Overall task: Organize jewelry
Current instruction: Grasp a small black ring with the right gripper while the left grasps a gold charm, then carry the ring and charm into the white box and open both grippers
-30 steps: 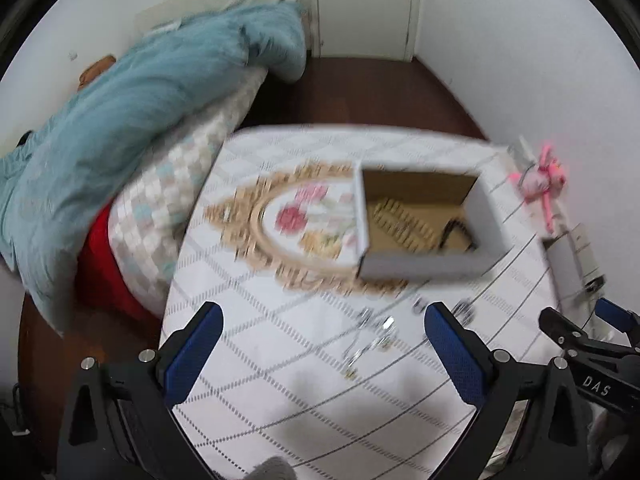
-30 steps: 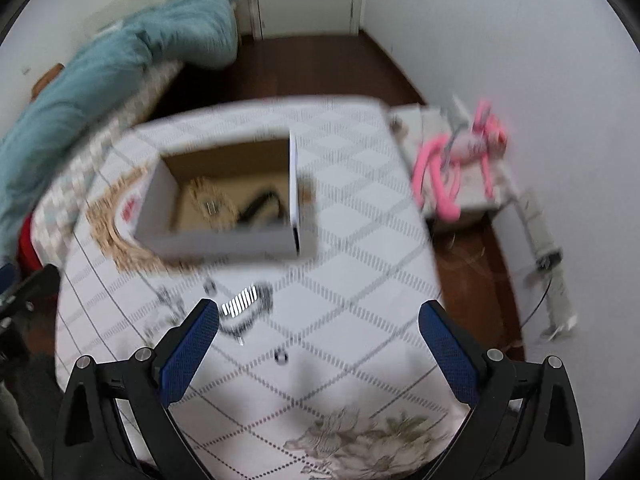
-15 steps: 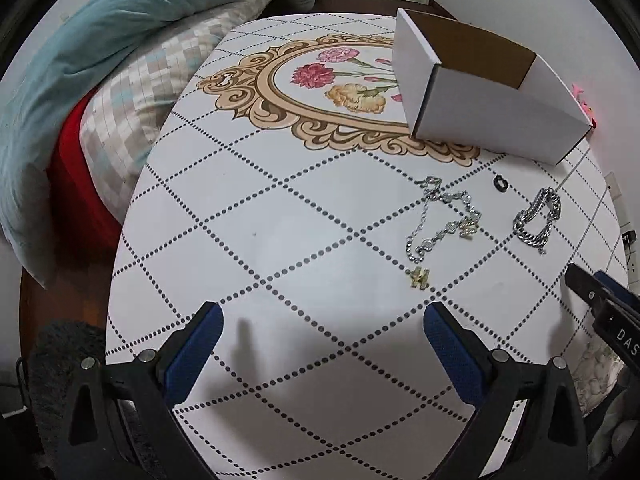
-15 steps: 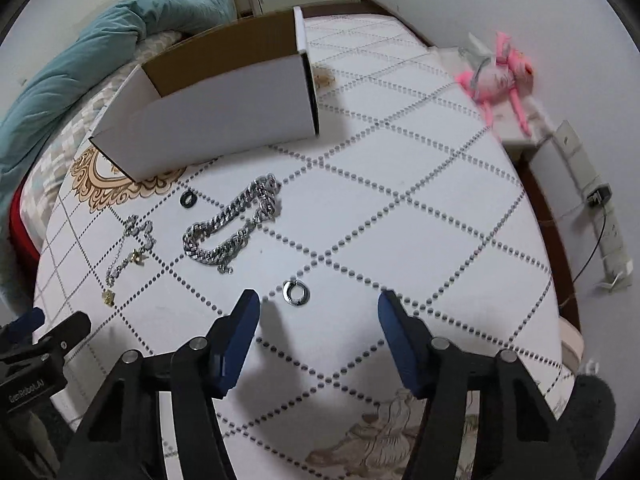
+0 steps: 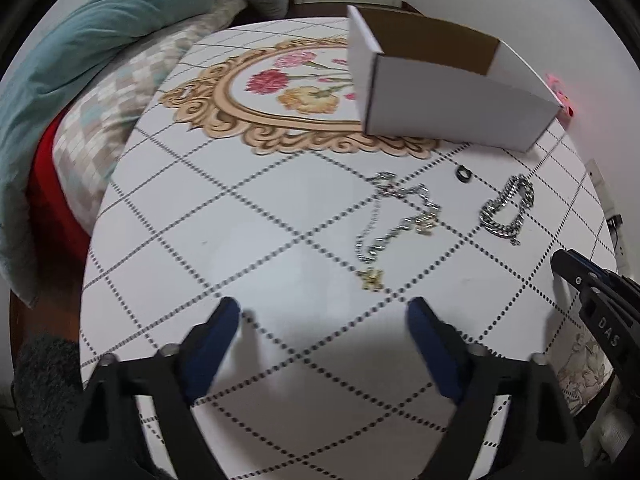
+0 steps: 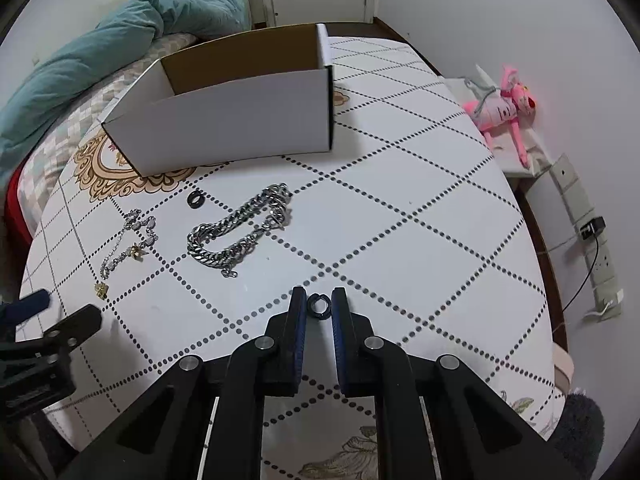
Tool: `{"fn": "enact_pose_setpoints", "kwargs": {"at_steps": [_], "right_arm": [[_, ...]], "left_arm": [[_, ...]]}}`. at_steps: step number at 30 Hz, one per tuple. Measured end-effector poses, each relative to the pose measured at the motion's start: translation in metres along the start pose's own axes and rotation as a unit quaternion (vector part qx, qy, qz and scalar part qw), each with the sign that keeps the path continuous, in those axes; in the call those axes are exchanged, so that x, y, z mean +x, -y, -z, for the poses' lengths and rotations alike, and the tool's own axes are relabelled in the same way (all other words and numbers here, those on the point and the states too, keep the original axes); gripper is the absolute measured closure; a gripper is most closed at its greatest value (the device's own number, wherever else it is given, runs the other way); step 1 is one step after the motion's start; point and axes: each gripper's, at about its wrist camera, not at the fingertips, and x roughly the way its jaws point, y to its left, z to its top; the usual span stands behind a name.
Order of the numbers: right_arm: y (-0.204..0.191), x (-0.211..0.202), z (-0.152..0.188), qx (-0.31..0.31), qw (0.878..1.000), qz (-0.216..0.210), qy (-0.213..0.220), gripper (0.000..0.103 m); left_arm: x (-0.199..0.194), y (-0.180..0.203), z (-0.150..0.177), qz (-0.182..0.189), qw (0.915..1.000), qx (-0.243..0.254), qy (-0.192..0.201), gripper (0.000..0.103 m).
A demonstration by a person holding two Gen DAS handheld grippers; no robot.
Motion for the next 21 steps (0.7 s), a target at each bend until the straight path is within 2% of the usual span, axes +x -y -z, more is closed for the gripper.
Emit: {"fn": "enact_pose_setpoints", "kwargs": {"at_steps": [1, 3, 4, 6, 7, 8, 11, 16, 21], "right_arm": [[0.003, 0.000, -0.001, 0.005, 1.000, -0.003, -0.001, 0.090], [0.006, -0.001, 0.000, 0.011, 1.000, -0.004, -0.005, 0.090], [0.008, -0.001, 0.000, 0.014, 1.000, -0.004, -0.007, 0.090], [0.010, -0.001, 0.001, 0.017, 1.000, -0.003, -0.007, 0.090], [0.010, -0.001, 0.000, 0.018, 1.000, -0.003, -0.008, 0.090], [0.010, -0.001, 0.000, 0.020, 1.000, -0.003, -0.009, 0.090], [0.010, -0.003, 0.002, 0.020, 1.000, -0.003, -0.009, 0.090], [0.009, -0.009, 0.003, 0.017, 1.000, -0.006, -0.003, 0.090], [0.009, -0.025, 0.000, 0.019, 1.000, -0.019, 0.008, 0.090]], "left_arm": [[0.002, 0.003, 0.000, 0.000, 1.0000, 0.004, -0.001, 0.029], [0.003, 0.009, -0.001, 0.003, 0.9999, 0.012, 0.002, 0.048], [0.002, 0.012, -0.002, 0.002, 0.9998, 0.018, 0.008, 0.054], [0.000, 0.019, -0.003, -0.005, 0.9992, 0.037, 0.017, 0.075], [0.000, 0.022, -0.004, -0.005, 0.9989, 0.043, 0.019, 0.080], [0.000, 0.025, -0.005, -0.004, 0.9987, 0.048, 0.020, 0.090], [-0.001, 0.031, -0.007, -0.010, 0.9980, 0.059, 0.023, 0.094], [-0.003, 0.027, -0.005, -0.001, 0.9986, 0.049, 0.022, 0.094], [-0.009, 0.019, -0.009, 0.026, 0.9988, 0.037, 0.020, 0.097]]}}
